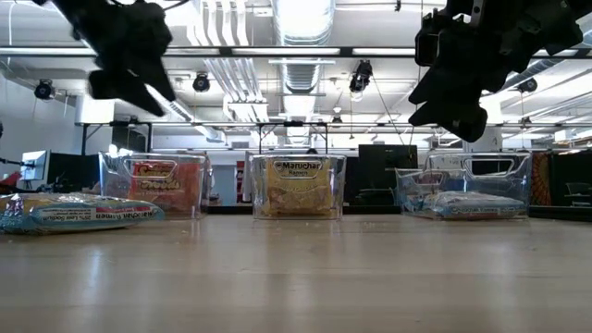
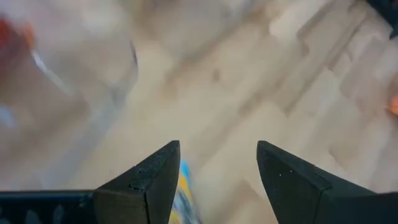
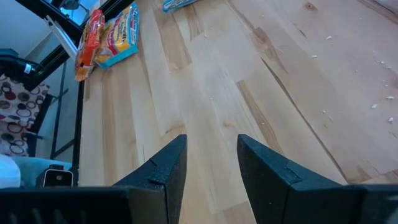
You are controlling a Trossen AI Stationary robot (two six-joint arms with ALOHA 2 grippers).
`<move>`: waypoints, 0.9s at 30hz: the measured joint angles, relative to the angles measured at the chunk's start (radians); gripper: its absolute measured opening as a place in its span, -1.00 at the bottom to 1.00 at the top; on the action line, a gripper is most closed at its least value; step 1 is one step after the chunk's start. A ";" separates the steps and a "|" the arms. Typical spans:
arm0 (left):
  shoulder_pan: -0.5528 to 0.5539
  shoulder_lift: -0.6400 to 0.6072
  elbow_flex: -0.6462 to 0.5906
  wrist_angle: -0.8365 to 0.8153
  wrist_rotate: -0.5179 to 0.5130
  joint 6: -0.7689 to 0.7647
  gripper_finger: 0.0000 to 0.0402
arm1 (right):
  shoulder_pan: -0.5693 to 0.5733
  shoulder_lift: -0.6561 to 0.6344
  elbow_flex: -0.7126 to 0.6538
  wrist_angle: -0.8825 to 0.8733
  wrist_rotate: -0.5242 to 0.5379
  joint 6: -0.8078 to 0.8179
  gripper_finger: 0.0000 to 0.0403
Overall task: Sort Maruchan noodles
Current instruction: Put the orange noodle pack into the left transparent bin
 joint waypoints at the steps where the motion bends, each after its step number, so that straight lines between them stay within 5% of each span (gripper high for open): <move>1: -0.048 0.004 0.000 -0.025 -0.004 -0.078 -0.02 | 0.000 0.000 0.000 0.000 0.000 0.000 -0.34; 7: -0.343 0.072 0.000 -0.080 -0.074 -0.492 -0.02 | 0.000 0.000 0.000 0.000 0.000 0.000 -0.34; 13: -0.564 0.220 0.022 0.041 -0.106 -0.850 -0.02 | 0.000 0.000 0.000 0.000 0.000 0.000 -0.34; 21: -0.673 0.450 0.231 -0.086 0.019 -0.982 0.00 | 0.000 0.000 0.000 0.000 0.000 0.000 -0.34; 27: -0.723 0.531 0.361 -0.217 0.137 -0.999 0.24 | 0.000 0.000 0.000 0.000 0.000 0.000 -0.34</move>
